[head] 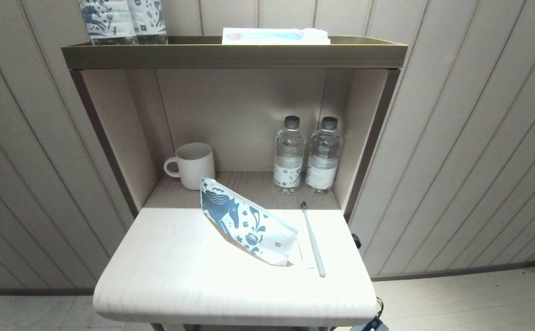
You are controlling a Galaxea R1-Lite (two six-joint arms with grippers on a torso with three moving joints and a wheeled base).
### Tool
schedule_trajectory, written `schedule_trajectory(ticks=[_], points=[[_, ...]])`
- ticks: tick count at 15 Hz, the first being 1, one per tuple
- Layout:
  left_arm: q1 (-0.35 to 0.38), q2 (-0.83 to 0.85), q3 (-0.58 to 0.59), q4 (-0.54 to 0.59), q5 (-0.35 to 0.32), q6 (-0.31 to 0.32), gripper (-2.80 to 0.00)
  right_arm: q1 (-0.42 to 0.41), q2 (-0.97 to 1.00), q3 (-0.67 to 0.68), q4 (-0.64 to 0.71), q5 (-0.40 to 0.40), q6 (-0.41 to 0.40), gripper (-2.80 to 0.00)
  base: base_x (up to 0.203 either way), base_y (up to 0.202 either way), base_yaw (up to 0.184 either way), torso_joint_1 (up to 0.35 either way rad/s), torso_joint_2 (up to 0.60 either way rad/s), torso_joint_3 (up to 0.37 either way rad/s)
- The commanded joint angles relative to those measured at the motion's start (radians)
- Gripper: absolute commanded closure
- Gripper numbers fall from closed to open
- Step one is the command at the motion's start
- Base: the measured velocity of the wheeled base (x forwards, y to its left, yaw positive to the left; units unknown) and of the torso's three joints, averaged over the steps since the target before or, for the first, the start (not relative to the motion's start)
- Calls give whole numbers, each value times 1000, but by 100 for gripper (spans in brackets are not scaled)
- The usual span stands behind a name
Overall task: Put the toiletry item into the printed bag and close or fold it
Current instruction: Pick up the storage bag
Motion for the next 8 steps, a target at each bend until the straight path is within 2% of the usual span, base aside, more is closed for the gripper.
schedule_trajectory(ticks=[1,5,6,8], points=[[0,0,0,0,1,-1,0,0,3,0,-4,4,-10,0,0,0,0,0,0,0],[0,0,0,0,1,-1,0,1,3,-15,47,11,-13,0,0,0,0,0,0,0],[0,0,0,0,1,1,0,1,11,-67,73,20,-13,0,0,0,0,0,0,0],[0,0,0,0,-1,3,0,0,70,-270,149,49,-12,0,0,0,0,0,0,0]])
